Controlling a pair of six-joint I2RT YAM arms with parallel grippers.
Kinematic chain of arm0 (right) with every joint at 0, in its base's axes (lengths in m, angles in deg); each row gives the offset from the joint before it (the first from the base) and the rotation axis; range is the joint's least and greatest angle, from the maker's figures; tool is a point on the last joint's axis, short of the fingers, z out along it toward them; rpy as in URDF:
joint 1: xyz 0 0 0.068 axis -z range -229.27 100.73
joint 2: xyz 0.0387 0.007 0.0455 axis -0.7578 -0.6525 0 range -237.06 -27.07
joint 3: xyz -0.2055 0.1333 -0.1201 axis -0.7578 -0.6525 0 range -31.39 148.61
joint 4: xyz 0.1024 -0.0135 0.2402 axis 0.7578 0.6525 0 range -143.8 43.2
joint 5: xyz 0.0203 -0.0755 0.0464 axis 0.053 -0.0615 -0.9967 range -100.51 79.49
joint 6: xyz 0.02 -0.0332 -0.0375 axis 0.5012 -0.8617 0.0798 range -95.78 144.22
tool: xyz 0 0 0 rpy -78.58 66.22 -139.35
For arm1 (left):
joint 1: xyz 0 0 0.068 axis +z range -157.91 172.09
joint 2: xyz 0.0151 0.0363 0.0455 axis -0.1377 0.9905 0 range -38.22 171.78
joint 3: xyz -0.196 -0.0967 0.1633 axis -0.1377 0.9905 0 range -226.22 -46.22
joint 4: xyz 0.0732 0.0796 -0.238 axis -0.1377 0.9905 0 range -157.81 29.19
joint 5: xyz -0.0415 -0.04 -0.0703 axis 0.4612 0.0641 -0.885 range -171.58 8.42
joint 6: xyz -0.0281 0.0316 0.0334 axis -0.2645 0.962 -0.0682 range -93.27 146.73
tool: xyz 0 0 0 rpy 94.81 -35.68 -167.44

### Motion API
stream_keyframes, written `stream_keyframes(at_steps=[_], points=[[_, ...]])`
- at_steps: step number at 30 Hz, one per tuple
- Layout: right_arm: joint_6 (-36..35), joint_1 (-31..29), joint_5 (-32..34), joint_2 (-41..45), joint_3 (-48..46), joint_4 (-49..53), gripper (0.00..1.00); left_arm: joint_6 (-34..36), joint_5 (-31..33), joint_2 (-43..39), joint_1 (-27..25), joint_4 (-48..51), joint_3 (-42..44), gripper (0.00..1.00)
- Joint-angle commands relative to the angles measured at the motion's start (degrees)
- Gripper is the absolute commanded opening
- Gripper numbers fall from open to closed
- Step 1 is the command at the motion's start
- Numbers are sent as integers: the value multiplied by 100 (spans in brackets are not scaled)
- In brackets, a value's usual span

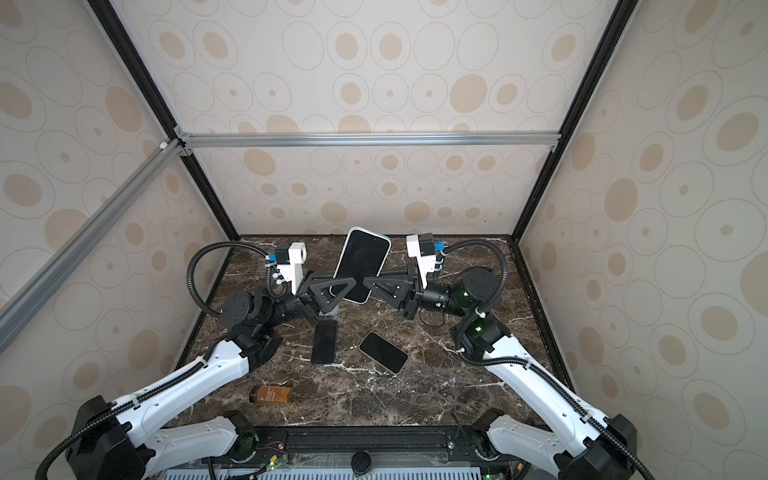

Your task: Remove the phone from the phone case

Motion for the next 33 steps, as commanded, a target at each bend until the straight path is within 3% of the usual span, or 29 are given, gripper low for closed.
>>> stream_keyframes(at_steps=[1, 4, 9, 23, 25, 29, 33], points=[[-81, -65, 110, 220, 219, 276, 1, 33, -64, -102, -26, -414, -221, 19], [-312, -77, 158, 384, 241, 662, 0, 190, -74, -187, -22, -221, -272, 30], [-625, -77, 237, 624, 217, 1164, 0, 544, -43, -337, -21, 247, -394, 30], [-1218, -75, 49, 693, 434, 1820, 0, 623, -258, -342, -15, 392, -490, 0], [-1327, -71, -21, 694, 447, 1886, 8, 616, -265, -347, -21, 410, -505, 0], [-1790, -74, -78, 765, 344, 2205, 38, 505, 106, -418, -21, 418, -518, 0], [-1868, -74, -245, 717, 132, 2003, 45, 381, 206, -415, -21, 406, -647, 0]])
